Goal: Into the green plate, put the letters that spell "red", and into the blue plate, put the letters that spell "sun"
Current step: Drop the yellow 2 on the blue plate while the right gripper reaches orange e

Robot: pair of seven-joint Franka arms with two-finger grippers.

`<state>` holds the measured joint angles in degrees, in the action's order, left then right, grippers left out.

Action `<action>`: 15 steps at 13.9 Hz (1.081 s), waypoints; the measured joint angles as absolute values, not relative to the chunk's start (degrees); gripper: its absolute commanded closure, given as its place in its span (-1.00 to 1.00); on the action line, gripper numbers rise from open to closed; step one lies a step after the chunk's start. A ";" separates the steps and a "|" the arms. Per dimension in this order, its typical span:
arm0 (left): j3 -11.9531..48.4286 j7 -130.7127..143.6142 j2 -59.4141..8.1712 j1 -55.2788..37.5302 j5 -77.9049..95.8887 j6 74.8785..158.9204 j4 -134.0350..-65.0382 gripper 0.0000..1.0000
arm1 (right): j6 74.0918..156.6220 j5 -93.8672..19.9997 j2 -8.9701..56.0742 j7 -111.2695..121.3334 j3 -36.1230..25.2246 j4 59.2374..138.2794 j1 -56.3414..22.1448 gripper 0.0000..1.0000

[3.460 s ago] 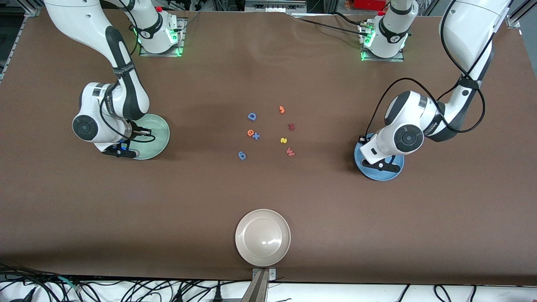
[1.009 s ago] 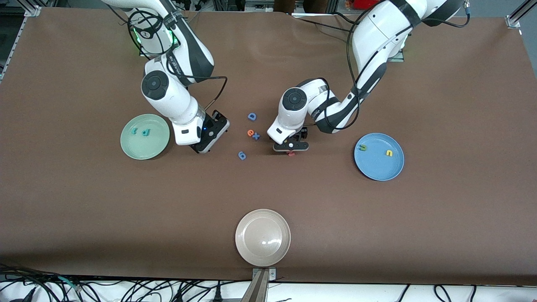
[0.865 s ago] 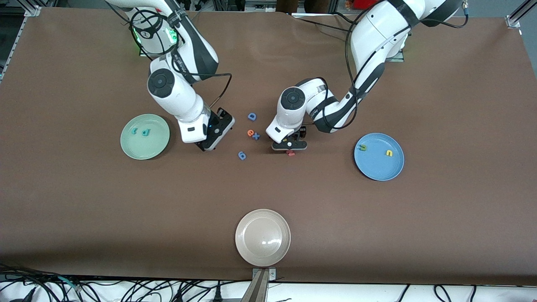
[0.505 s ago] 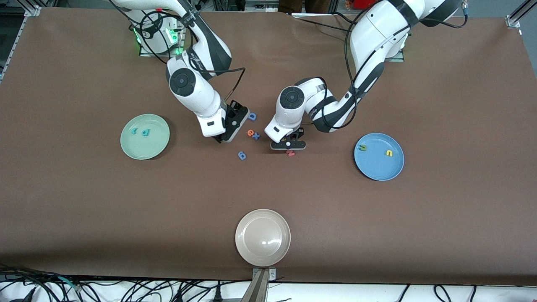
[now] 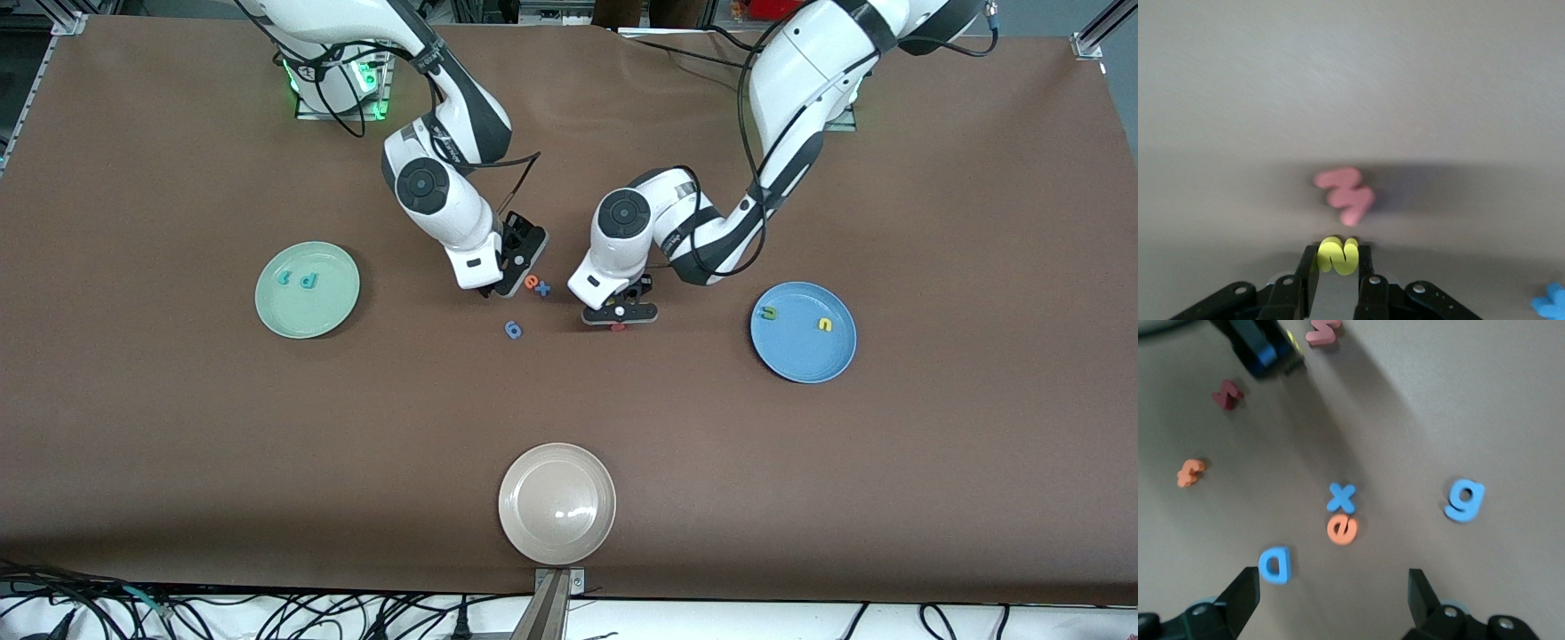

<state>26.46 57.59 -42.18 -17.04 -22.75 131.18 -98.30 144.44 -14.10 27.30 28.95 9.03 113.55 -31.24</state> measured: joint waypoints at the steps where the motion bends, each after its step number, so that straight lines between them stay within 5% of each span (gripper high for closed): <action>1: 26.48 56.13 -41.03 -16.26 -22.75 128.74 -98.15 0.80 | 146.79 -14.10 28.58 28.92 9.04 113.57 -31.73 -0.97; 7: 26.55 41.21 -35.47 -9.74 -22.75 117.38 -98.04 0.79 | 154.21 -14.11 33.40 28.87 9.07 113.58 -34.04 -0.94; 9: 26.52 33.89 -34.74 -6.50 -22.74 115.19 -98.05 0.77 | 154.23 -14.11 33.48 28.87 9.04 113.57 -34.05 -0.68; 11: 26.45 26.16 -34.62 -2.77 -22.74 114.52 -98.18 0.75 | 154.23 -14.10 33.48 28.90 9.01 113.58 -34.05 -0.10; 15: 26.47 13.91 -34.61 4.54 -22.72 114.51 -98.97 0.74 | 154.23 -14.10 33.51 28.92 9.00 113.61 -34.05 -0.11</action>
<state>26.47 13.91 -34.61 4.54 -22.72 114.51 -98.97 154.23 -14.10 33.51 28.92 9.00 113.61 -34.05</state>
